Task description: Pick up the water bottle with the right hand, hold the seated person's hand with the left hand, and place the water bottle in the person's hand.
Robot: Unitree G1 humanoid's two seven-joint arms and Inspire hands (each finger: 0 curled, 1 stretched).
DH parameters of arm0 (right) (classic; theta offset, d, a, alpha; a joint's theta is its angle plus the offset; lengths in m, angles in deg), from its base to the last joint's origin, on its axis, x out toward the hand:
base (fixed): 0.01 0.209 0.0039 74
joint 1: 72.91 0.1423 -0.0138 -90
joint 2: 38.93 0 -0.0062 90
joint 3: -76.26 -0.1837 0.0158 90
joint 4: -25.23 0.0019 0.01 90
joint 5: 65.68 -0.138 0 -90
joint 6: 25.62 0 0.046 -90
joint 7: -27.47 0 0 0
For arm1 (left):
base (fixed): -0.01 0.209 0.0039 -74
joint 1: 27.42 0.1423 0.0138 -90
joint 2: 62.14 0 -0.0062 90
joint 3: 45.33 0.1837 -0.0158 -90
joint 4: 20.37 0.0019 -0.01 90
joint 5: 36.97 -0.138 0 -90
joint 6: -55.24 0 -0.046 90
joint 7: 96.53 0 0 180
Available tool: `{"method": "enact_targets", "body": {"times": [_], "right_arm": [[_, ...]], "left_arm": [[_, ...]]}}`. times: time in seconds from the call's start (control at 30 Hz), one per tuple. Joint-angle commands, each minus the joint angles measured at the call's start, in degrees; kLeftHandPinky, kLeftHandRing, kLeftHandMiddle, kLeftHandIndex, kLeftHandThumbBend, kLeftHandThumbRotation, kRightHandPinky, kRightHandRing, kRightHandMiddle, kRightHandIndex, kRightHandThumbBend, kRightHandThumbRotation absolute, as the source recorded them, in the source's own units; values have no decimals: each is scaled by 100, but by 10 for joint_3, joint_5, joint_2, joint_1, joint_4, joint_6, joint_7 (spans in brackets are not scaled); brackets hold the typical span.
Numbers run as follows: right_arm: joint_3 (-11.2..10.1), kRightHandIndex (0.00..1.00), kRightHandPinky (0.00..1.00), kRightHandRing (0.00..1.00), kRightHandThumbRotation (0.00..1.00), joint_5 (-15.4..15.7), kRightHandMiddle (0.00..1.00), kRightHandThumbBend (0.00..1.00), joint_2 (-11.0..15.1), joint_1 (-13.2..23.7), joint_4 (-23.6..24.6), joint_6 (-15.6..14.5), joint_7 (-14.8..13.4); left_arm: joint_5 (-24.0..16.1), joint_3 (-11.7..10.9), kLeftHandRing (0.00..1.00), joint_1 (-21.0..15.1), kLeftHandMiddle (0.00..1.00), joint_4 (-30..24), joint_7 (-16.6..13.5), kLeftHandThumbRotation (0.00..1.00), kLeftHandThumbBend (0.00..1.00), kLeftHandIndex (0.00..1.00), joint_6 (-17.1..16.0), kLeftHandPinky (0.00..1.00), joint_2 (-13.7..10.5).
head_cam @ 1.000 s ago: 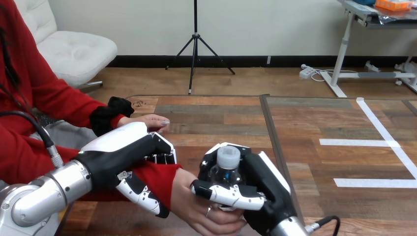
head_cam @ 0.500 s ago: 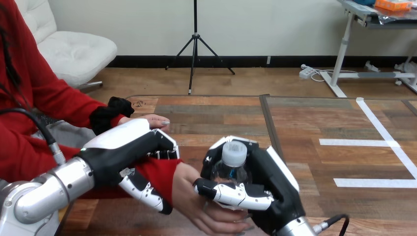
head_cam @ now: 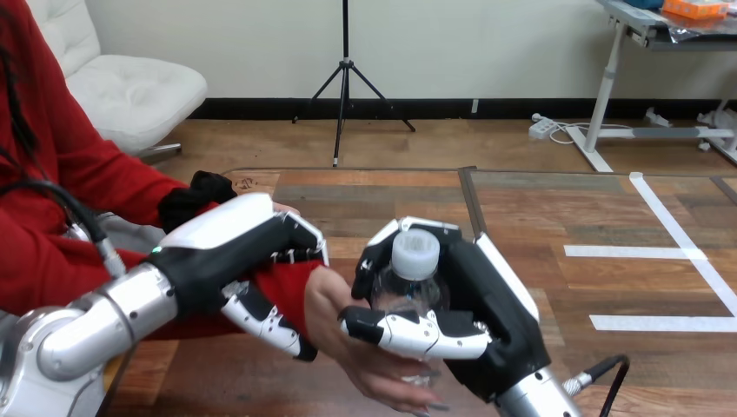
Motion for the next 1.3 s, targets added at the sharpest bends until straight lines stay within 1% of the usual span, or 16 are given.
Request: {"method": "enact_targets", "body": {"times": [0.0,0.13,0.33,0.53,0.73,0.8,0.93,1.13,1.27], "right_arm": [[29,40,26,32,0,-5,39,83,-9,37,43,2,0],[29,40,26,32,0,-3,39,83,-9,39,46,-4,-3],[29,40,26,32,0,-9,39,84,-9,40,54,-22,-9],[29,40,26,32,0,-10,39,84,-10,43,55,-29,-15],[28,40,26,32,0,-18,39,85,-11,44,55,-40,-17],[28,40,26,32,0,-15,39,85,-11,44,55,-42,-22],[29,40,26,32,0,-12,39,86,-12,44,54,-45,-29],[28,40,27,33,0,-14,39,86,-15,47,43,-37,-34],[26,40,27,33,0,-11,39,85,-19,51,31,-28,-39]], "left_arm": [[8,10,35,-46,42,-10,-10,0,96,43,-16,30,19],[8,9,35,-47,42,-11,-10,0,96,43,-17,30,20],[12,8,35,-48,42,-9,-7,0,96,43,-17,30,21],[10,8,36,-48,43,-10,-8,0,96,43,-15,30,22],[11,9,36,-48,43,-11,-6,0,96,44,-13,30,22],[11,9,36,-48,43,-11,-4,0,96,44,-10,30,22],[14,10,36,-47,43,-12,-3,0,96,44,-7,30,24],[10,11,36,-46,43,-12,-4,0,96,44,-7,30,25],[12,12,36,-46,43,-16,0,0,96,44,0,30,27]]}}
